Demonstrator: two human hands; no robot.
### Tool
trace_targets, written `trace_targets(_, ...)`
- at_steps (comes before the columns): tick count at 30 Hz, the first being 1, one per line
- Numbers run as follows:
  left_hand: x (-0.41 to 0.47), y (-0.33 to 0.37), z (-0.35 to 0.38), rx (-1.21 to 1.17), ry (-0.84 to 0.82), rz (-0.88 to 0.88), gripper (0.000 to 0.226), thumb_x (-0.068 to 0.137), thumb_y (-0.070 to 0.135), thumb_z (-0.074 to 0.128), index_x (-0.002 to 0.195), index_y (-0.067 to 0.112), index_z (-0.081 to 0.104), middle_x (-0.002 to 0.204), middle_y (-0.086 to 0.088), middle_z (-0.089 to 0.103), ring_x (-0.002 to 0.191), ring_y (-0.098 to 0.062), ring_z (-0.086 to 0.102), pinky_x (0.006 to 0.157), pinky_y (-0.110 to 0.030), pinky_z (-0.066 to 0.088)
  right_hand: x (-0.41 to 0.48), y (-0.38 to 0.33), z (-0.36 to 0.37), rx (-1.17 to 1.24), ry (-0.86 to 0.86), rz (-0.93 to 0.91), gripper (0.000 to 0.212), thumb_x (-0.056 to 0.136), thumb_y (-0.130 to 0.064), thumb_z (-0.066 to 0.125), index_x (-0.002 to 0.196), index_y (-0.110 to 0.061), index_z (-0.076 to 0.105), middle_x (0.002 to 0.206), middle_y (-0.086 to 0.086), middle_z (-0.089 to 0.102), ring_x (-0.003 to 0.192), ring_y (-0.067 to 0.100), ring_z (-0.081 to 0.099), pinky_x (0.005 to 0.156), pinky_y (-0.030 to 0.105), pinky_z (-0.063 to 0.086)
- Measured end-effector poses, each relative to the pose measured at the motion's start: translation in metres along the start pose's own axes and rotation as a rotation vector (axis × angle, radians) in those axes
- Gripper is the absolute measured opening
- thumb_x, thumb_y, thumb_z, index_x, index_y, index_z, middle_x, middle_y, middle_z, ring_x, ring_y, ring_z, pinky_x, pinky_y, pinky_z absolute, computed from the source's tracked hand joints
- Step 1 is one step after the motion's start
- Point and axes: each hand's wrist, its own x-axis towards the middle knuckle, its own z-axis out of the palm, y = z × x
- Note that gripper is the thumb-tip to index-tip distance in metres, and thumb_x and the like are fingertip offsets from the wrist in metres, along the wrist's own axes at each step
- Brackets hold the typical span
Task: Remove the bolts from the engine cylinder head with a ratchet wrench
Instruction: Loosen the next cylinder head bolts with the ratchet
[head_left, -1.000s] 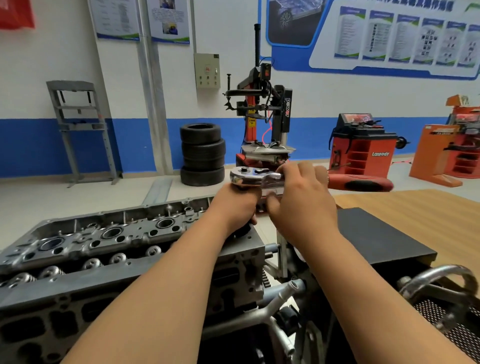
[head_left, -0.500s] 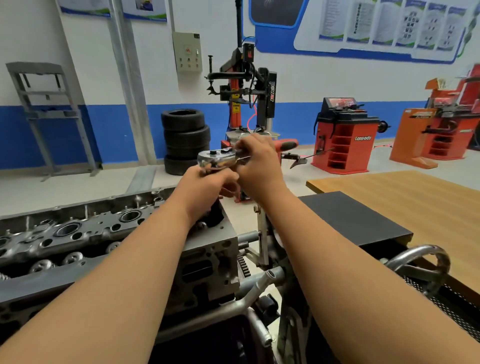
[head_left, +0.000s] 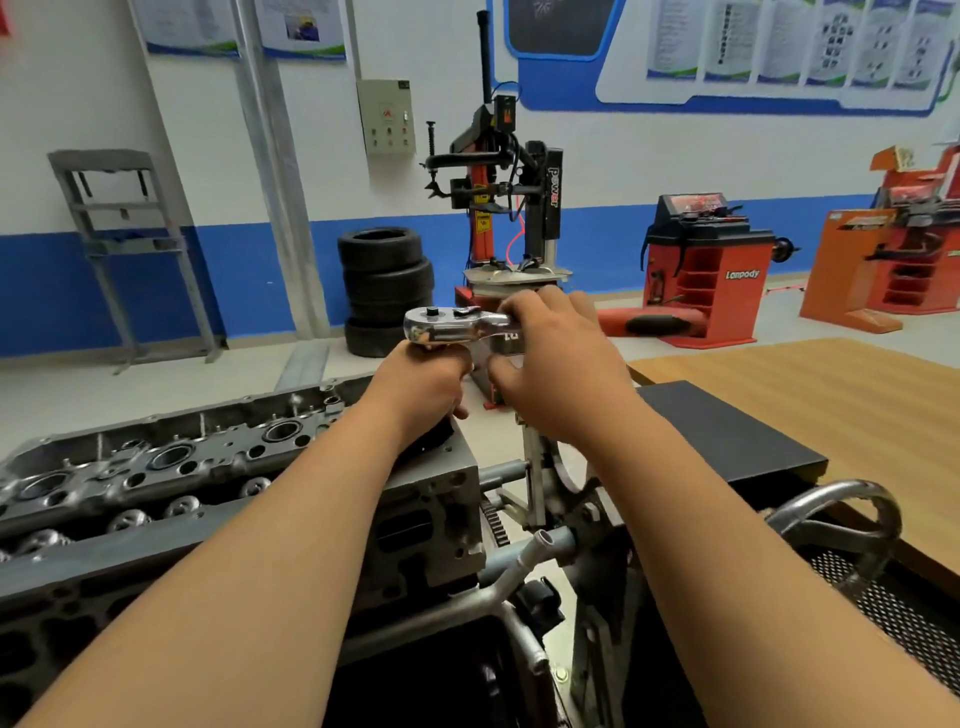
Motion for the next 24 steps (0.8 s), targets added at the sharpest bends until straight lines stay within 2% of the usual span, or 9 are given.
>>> trace_targets(2,-0.002,0.002,0.003,-0.059,0.002,-0.024,0.034,0.094,0.009,0.043,0.061,0.011,0.050,0.039,0.002,0.048,0.051,-0.014,0.060,0.071,-0.035,0.051,-0.037,-0.019,-0.012,-0.150,0.059,-0.012,0.059,0.081,-0.034,0.062,0.132,-0.015,0.041,0.120,0.007,0.046,0.110,0.025,0.035,0.087,0.035,0.040)
trace_targets(5,-0.010,0.012,0.002,-0.166,0.076,-0.038,0.015,0.100,0.014,0.043,0.088,0.012,0.051,0.068,0.009,0.049,0.050,-0.003,0.047,0.053,-0.005,0.038,-0.071,-0.050,-0.009,-0.372,0.222,-0.048,0.072,0.065,-0.033,0.072,0.127,-0.002,0.051,0.104,0.017,0.055,0.094,0.030,0.045,0.079,0.036,0.045)
trace_targets(7,-0.014,0.008,0.001,-0.157,0.105,-0.024,0.013,0.099,0.014,0.047,0.088,0.013,0.055,0.076,0.005,0.054,0.058,-0.004,0.051,0.050,-0.009,0.036,-0.066,-0.050,-0.006,-0.310,0.198,-0.038,0.064,0.075,-0.034,0.065,0.129,-0.005,0.046,0.110,0.014,0.051,0.099,0.028,0.038,0.081,0.034,0.039)
trace_targets(9,-0.008,0.002,0.003,-0.106,0.096,0.013,0.027,0.093,0.011,0.051,0.068,0.016,0.054,0.055,0.005,0.054,0.052,-0.008,0.057,0.055,-0.017,0.046,-0.047,-0.032,-0.004,-0.140,0.212,-0.016,0.047,0.083,-0.030,0.058,0.124,-0.011,0.046,0.113,0.008,0.049,0.103,0.025,0.034,0.083,0.032,0.035)
trace_targets(11,-0.003,0.000,0.002,0.000,0.042,-0.007,0.033,0.089,0.011,0.051,0.056,0.018,0.053,0.041,0.003,0.051,0.054,-0.019,0.061,0.066,-0.031,0.051,-0.021,-0.011,0.005,-0.008,0.266,0.005,0.032,0.083,-0.026,0.059,0.114,-0.016,0.053,0.107,0.001,0.052,0.103,0.021,0.036,0.083,0.030,0.035)
trace_targets(14,0.000,-0.003,-0.002,0.023,0.000,0.082,0.031,0.086,0.013,0.055,0.056,0.017,0.061,0.050,-0.001,0.061,0.061,-0.019,0.065,0.066,-0.033,0.050,0.020,0.007,0.027,0.193,0.235,-0.024,0.013,0.081,-0.018,0.064,0.092,-0.019,0.056,0.088,-0.007,0.049,0.090,0.014,0.038,0.076,0.028,0.036)
trace_targets(17,0.002,-0.004,-0.006,-0.070,-0.006,0.100,0.021,0.085,0.015,0.061,0.064,0.017,0.066,0.059,0.005,0.065,0.069,-0.014,0.064,0.067,-0.028,0.053,0.054,0.005,0.045,0.323,0.207,-0.096,0.023,0.076,-0.005,0.064,0.072,-0.020,0.047,0.075,-0.005,0.047,0.078,0.016,0.038,0.066,0.026,0.025)
trace_targets(21,-0.001,0.001,-0.009,-0.091,-0.030,0.034,0.019,0.072,0.027,0.058,0.078,0.013,0.068,0.077,-0.006,0.072,0.083,-0.029,0.066,0.084,-0.046,0.053,0.081,-0.012,0.062,0.487,0.116,-0.090,0.044,0.076,0.007,0.054,0.057,-0.027,0.035,0.064,-0.008,0.039,0.070,0.018,0.035,0.060,0.027,0.026)
trace_targets(24,-0.005,0.001,-0.008,0.025,-0.120,-0.002,0.019,0.084,0.023,0.047,0.078,0.016,0.064,0.067,-0.006,0.073,0.062,-0.007,0.060,0.065,-0.037,0.043,0.077,-0.011,0.064,0.519,0.162,-0.099,0.041,0.076,0.004,0.055,0.058,-0.026,0.034,0.065,-0.006,0.039,0.069,0.015,0.034,0.062,0.028,0.028)
